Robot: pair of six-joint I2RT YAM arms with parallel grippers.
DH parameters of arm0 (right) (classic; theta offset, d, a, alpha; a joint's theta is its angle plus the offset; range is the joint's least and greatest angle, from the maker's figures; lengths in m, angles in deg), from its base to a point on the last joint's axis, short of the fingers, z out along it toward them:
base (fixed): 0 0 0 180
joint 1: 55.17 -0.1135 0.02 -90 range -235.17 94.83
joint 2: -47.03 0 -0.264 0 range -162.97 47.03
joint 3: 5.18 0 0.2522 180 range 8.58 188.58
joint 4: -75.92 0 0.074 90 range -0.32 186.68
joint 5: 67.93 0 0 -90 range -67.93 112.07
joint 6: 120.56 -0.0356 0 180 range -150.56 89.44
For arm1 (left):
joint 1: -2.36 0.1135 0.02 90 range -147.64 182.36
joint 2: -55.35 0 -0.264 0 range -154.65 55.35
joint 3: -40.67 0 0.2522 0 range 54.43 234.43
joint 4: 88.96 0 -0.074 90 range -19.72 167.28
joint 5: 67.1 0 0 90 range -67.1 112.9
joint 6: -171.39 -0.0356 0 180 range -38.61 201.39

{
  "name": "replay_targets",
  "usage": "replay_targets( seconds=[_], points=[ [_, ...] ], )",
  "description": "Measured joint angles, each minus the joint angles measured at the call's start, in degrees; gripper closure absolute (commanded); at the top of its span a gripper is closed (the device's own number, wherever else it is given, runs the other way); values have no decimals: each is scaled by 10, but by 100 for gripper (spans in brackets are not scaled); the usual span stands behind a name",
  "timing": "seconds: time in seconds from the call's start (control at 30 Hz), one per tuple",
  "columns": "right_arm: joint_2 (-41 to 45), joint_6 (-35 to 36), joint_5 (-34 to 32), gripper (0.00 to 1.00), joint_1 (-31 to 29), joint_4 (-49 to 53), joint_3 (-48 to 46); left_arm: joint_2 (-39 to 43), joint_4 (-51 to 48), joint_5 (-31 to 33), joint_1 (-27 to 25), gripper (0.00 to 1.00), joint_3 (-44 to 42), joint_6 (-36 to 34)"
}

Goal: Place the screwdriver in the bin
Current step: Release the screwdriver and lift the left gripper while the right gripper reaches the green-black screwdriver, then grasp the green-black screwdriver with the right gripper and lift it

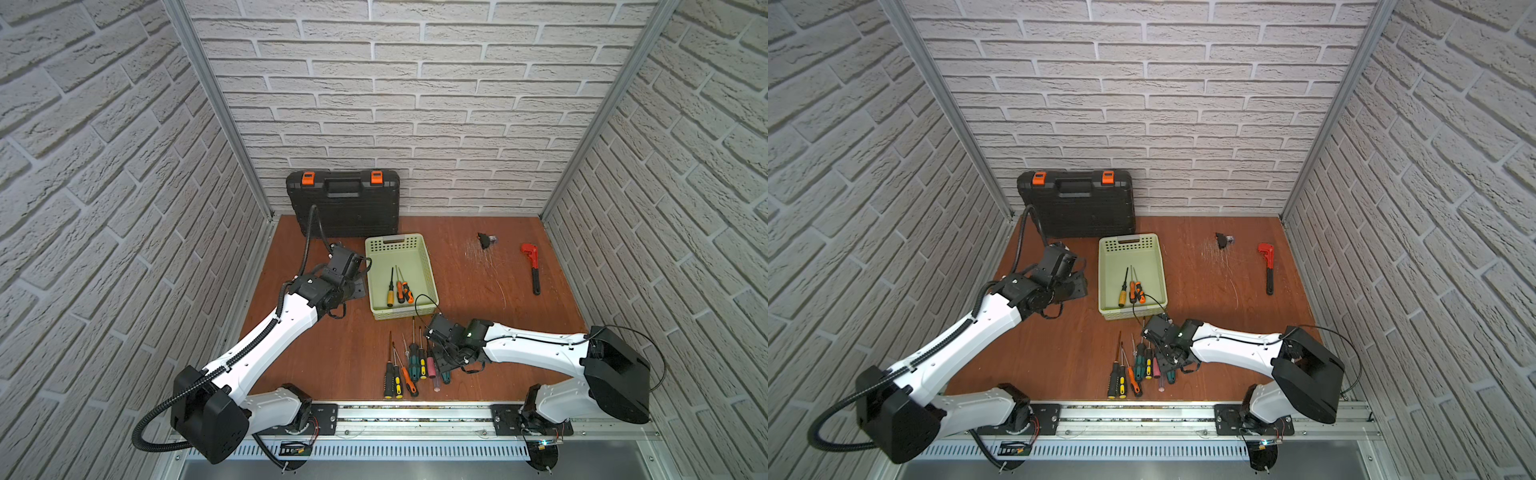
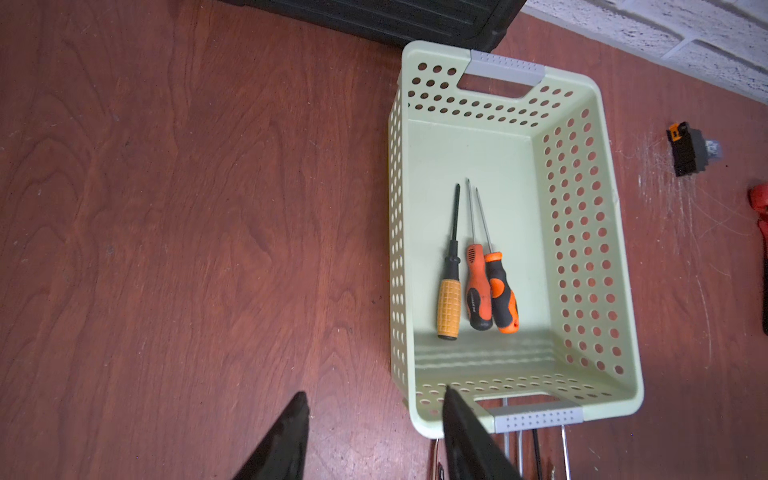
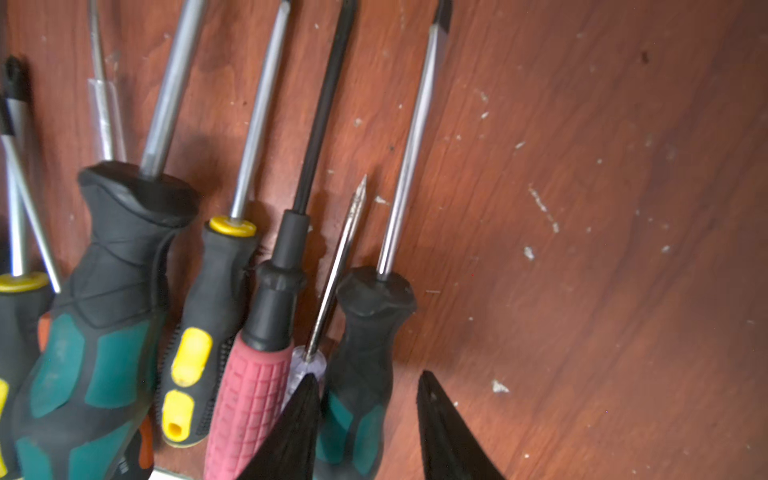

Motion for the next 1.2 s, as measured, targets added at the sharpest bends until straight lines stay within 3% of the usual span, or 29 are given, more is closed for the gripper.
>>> replay_targets(
  seconds=[0.5,0.63,0.8,0.93,1.03,1.2],
  points=[
    [-49,-3,-17,64,7,-16,5,2,-1,-2,0,47,-5,0],
    [-52,-2,-16,72,10,-27,5,7,-2,-2,0,47,-5,0],
    [-52,-1,-14,93,14,-31,5,9,-6,-2,1,47,-5,0],
    [-44,1,-17,95,14,-16,5,9,-6,-2,3,46,-5,0],
    [1,3,-24,94,16,30,5,9,-5,-1,3,46,-4,-1],
    [156,-6,-38,94,16,123,5,-6,-2,-2,4,47,16,-2]
  ],
)
